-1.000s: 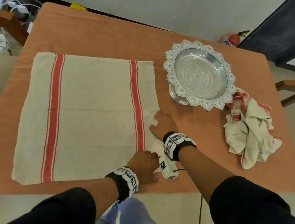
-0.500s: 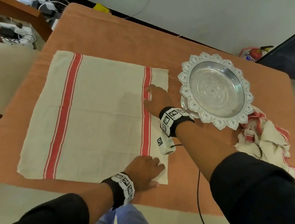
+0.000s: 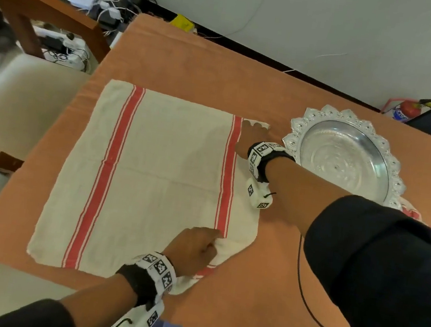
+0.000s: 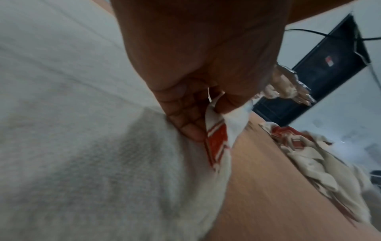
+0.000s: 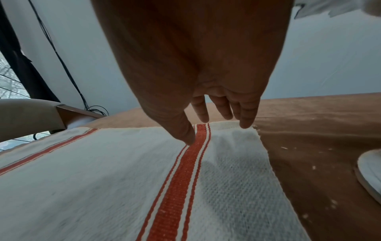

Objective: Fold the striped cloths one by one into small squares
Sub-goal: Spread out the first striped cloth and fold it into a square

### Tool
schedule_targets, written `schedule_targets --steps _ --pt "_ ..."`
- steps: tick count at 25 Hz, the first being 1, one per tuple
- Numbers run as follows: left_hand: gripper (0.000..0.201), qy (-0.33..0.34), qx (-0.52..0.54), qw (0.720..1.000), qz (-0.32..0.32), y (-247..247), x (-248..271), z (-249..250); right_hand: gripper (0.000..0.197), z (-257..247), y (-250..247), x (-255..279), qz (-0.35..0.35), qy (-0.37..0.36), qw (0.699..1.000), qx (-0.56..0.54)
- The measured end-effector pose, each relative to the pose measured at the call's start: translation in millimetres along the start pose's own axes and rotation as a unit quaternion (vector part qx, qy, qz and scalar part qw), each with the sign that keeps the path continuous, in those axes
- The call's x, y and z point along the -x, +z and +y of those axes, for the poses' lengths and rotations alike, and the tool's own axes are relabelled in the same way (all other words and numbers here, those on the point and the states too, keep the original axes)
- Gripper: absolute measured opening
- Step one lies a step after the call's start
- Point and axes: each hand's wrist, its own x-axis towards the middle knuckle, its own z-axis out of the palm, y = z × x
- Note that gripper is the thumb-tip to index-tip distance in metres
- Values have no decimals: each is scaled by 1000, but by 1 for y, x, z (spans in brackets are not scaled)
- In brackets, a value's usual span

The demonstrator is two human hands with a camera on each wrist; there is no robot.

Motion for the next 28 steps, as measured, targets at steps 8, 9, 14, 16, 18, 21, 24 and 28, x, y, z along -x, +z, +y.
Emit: schedule_targets --steps 8,9,14,16,18,21,24,28 --pt "28 -69 41 994 74 -21 3 -14 60 -4 -1 -50 -1 47 998 49" --pt "15 -77 42 992 88 -23 2 -14 56 -2 0 -53 7 45 998 48" --pt "9 -107 63 981 149 -33 -1 -25 43 3 -7 -59 42 49 988 138" --pt "10 -130 92 977 140 -38 0 -31 42 5 -17 -57 26 20 988 152" --pt "21 -148 139 969 140 -45 6 -34 28 5 -31 -51 25 -13 992 124" --pt "17 -171 208 949 163 -61 20 -41 61 -3 -50 -42 19 -47 997 54" --pt "18 -185 238 935 185 -80 42 -50 49 -25 -75 -25 18 -91 994 -60" --pt "23 -219 251 921 201 -110 83 -74 15 -61 -104 -3 -32 -124 956 -264"
